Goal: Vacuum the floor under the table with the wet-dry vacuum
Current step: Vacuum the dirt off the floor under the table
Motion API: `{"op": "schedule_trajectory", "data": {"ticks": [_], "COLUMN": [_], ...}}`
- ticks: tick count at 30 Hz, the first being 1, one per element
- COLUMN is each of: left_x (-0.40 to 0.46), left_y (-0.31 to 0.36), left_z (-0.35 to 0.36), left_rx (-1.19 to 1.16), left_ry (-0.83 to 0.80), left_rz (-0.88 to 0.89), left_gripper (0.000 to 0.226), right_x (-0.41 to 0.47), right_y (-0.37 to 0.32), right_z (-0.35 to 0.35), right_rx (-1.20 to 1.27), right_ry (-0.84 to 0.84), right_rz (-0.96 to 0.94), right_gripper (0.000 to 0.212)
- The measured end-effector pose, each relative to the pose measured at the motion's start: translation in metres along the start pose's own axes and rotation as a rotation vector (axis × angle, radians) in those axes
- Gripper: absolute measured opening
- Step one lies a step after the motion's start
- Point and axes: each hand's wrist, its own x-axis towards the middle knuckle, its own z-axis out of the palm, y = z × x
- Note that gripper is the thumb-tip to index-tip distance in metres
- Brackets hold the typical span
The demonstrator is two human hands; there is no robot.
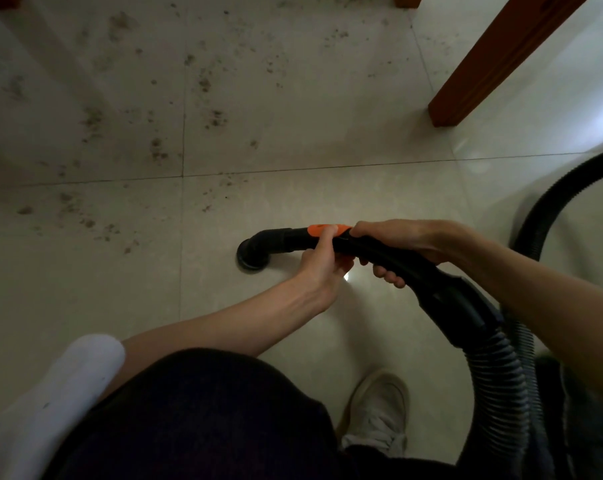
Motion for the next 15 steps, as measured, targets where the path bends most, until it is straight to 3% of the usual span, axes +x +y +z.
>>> {"op": "schedule_trajectory", "data": {"ticks": [8, 15], "left_x": [0.005, 0.011], "left_y": [0.03, 0.05], "left_z": [-0.012, -0.03], "left_rx": [-0.071, -0.075], "left_ry": [0.036, 0.159], "left_rz": [0.1, 0.165], "left_gripper": [0.022, 0.021], "right_x": [0.013, 0.029], "right_y": [-0.027, -0.05], "right_z": [0.021, 0.042], "right_rx": [0.034, -0.016], "right_ry": [0.148, 0.206], "right_rz": [-0.2, -0.301], "right_gripper": [0.043, 0.048]}}
